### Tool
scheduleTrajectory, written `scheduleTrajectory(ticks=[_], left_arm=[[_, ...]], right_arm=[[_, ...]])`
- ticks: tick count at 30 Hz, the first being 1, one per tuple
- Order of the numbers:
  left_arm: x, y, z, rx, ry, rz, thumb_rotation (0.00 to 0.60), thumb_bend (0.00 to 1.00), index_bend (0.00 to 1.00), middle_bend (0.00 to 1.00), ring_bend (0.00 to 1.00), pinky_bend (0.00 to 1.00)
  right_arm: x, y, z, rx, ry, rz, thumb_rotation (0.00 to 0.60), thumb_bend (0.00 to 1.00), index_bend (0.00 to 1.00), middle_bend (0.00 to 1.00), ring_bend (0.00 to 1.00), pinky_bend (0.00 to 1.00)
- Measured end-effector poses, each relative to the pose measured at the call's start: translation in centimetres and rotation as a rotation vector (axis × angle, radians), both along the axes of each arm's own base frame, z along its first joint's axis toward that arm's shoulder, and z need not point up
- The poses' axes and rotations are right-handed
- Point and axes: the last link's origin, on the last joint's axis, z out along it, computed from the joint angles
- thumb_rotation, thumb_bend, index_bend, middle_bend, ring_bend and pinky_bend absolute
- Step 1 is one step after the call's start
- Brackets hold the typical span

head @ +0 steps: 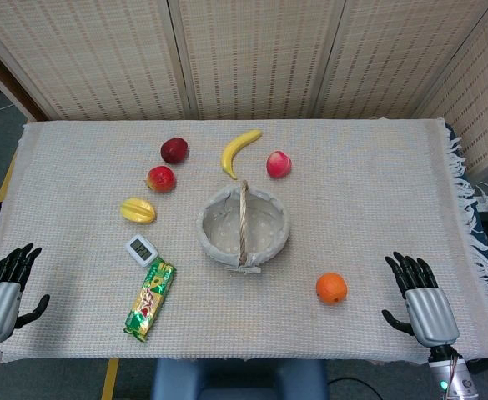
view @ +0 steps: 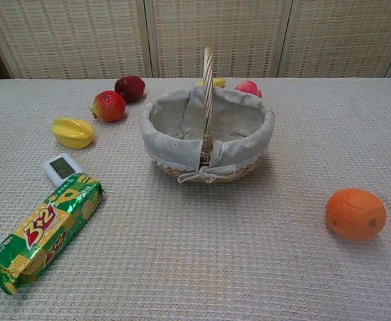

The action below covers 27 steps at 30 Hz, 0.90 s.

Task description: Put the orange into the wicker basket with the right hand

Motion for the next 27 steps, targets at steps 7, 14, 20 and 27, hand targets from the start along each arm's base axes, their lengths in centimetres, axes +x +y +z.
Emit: scheduleTrajectory(ticks=[7, 14, 20, 27], left_arm=[[0.2, 0.0, -0.1, -0.002, 0.001, -0.007, 0.6, 0.33, 0.0, 0.0, 0.0, 0.11], [0.1, 0.1, -0.1, -0.001, -0.002, 0.001, 0.6, 0.33, 0.0, 0.0, 0.0, 0.11], [0.0, 0.0, 0.0, -0.002, -0.005, 0.003, 0.6, 0.33, 0.0, 0.0, 0.0, 0.11], [0.1, -0.2, -0.1, -0.009, -0.004, 0.0, 0.6, 0.33, 0.0, 0.0, 0.0, 0.11]], right_arm=[[-0.1, 0.1, 0.2, 0.001, -0.008, -0.003, 0.6, 0.11, 0.0, 0.0, 0.0, 0.0], [0.3, 0.3, 0.0, 0.022, -0.017, 0.012, 0.6, 0.11, 0.0, 0.0, 0.0, 0.0], [0.6, 0.4, -0.4, 0.07, -0.014, -0.011, 0.6, 0.11, 0.0, 0.0, 0.0, 0.0], [1.4, -0.5, -1.5, 0.146, 0.038, -0.04, 0.6, 0.11, 0.0, 0.0, 0.0, 0.0]])
